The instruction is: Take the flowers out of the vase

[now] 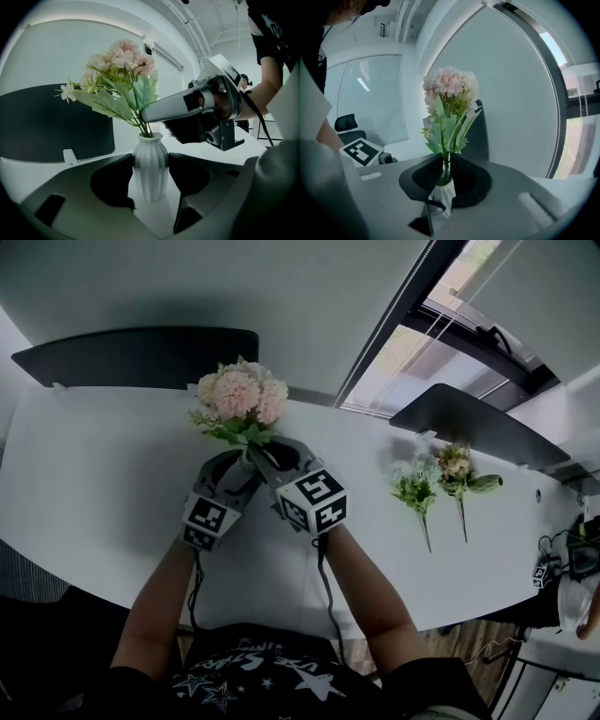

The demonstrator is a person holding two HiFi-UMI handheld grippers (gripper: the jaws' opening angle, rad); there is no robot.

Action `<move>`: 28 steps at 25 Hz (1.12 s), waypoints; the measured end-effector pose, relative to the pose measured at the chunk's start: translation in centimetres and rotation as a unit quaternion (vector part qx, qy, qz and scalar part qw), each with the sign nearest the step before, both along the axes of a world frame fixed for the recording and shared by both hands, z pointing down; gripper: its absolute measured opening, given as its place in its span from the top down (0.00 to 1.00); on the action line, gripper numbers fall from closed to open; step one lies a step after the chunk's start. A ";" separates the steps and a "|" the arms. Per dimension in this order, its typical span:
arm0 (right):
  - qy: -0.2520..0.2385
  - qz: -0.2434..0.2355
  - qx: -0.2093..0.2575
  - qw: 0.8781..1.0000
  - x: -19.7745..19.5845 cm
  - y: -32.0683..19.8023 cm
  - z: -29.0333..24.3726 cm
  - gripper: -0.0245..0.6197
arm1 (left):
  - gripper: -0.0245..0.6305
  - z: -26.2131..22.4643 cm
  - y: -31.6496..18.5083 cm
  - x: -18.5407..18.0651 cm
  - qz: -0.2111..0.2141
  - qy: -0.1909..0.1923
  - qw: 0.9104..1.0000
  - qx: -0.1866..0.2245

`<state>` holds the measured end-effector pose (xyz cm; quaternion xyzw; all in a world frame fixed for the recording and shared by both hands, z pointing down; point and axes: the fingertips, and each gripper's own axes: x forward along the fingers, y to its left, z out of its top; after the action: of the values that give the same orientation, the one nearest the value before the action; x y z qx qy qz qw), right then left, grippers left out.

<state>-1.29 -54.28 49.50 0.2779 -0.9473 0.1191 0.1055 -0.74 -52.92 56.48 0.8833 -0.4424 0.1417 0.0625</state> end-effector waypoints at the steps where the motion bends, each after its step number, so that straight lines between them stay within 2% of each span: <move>1: -0.003 0.002 0.003 1.000 0.0 0.1 -0.2 0.89 | 0.58 0.2 0.2 -0.1 -0.001 0.000 1.000 -0.001; 10: -0.030 0.001 0.049 0.998 0.0 0.8 -3.9 0.89 | 0.58 0.9 0.5 -0.1 -0.001 0.009 1.000 0.005; 16: -0.060 0.019 0.065 0.996 0.8 0.1 -7.8 0.89 | 0.58 -0.1 0.0 -0.1 0.000 0.001 1.000 -0.002; 23: -0.082 0.034 0.092 0.992 2.2 0.5 -11.2 0.89 | 0.58 -0.1 0.0 0.1 0.003 -0.024 1.000 0.012; 28: -0.094 0.054 0.108 0.988 3.6 0.6 -12.8 0.90 | 0.58 -0.5 -0.1 -0.1 -0.007 -0.022 1.000 0.018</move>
<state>2.31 -53.65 36.72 0.3264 -0.9438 0.0471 -0.0211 -0.88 -53.04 55.98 0.8779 -0.4522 0.1530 0.0381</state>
